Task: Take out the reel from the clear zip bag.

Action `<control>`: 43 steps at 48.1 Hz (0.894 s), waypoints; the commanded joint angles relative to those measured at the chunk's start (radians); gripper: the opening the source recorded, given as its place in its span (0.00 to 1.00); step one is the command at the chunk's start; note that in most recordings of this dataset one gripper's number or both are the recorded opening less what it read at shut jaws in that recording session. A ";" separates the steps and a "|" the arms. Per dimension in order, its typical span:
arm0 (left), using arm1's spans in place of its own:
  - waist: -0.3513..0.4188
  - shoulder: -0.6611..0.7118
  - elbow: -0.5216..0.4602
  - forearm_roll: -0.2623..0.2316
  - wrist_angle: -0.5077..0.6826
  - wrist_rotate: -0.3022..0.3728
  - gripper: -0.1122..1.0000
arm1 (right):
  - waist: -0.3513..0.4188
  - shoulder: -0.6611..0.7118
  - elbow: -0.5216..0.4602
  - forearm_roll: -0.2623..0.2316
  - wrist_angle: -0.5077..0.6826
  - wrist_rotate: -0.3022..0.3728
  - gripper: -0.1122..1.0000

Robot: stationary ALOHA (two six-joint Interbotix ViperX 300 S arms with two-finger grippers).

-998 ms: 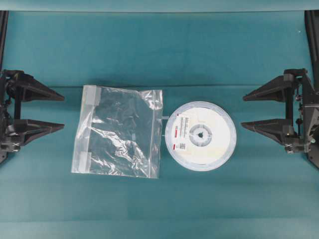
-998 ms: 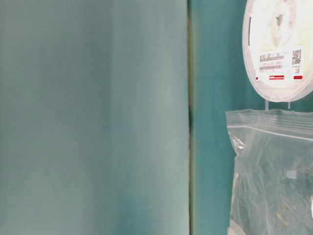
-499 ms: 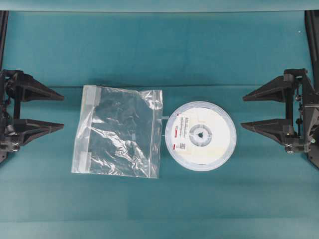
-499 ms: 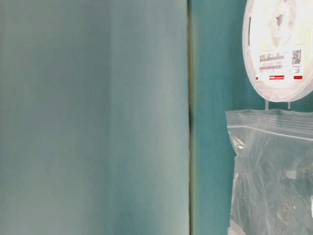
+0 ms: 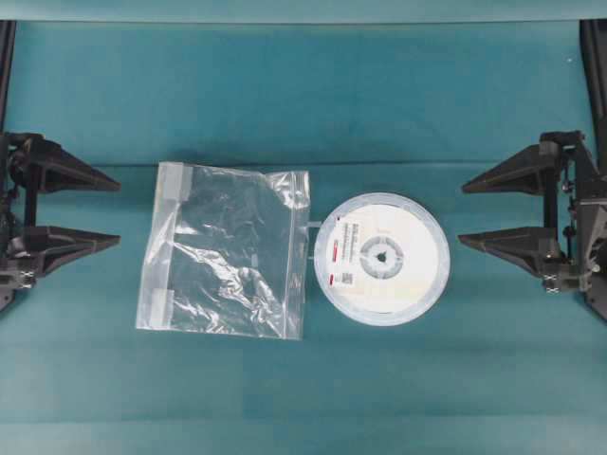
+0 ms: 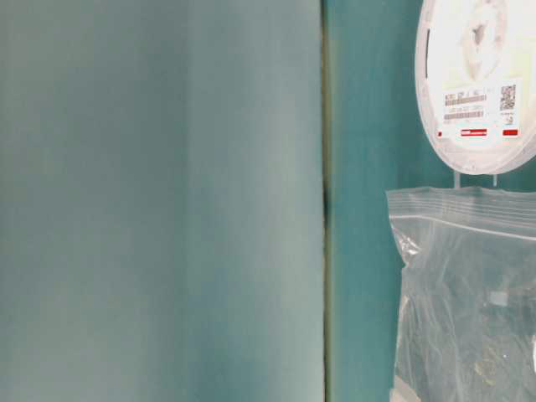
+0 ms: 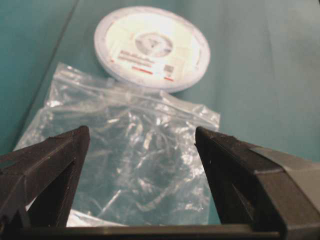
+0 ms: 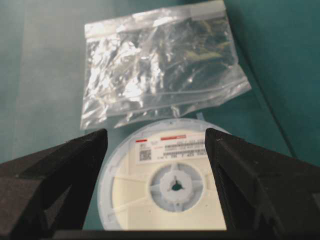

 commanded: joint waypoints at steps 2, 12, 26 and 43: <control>-0.002 0.003 -0.023 0.003 -0.005 -0.003 0.93 | 0.003 0.002 -0.020 -0.002 -0.009 -0.003 0.87; -0.002 0.002 -0.023 0.003 -0.005 -0.002 0.93 | 0.003 -0.005 -0.028 -0.003 -0.006 -0.006 0.87; -0.002 -0.009 -0.025 0.003 -0.005 -0.002 0.93 | 0.003 -0.052 -0.031 -0.002 0.006 -0.005 0.87; -0.002 -0.015 -0.025 0.003 -0.005 0.003 0.93 | 0.003 -0.123 -0.032 -0.002 0.066 -0.011 0.86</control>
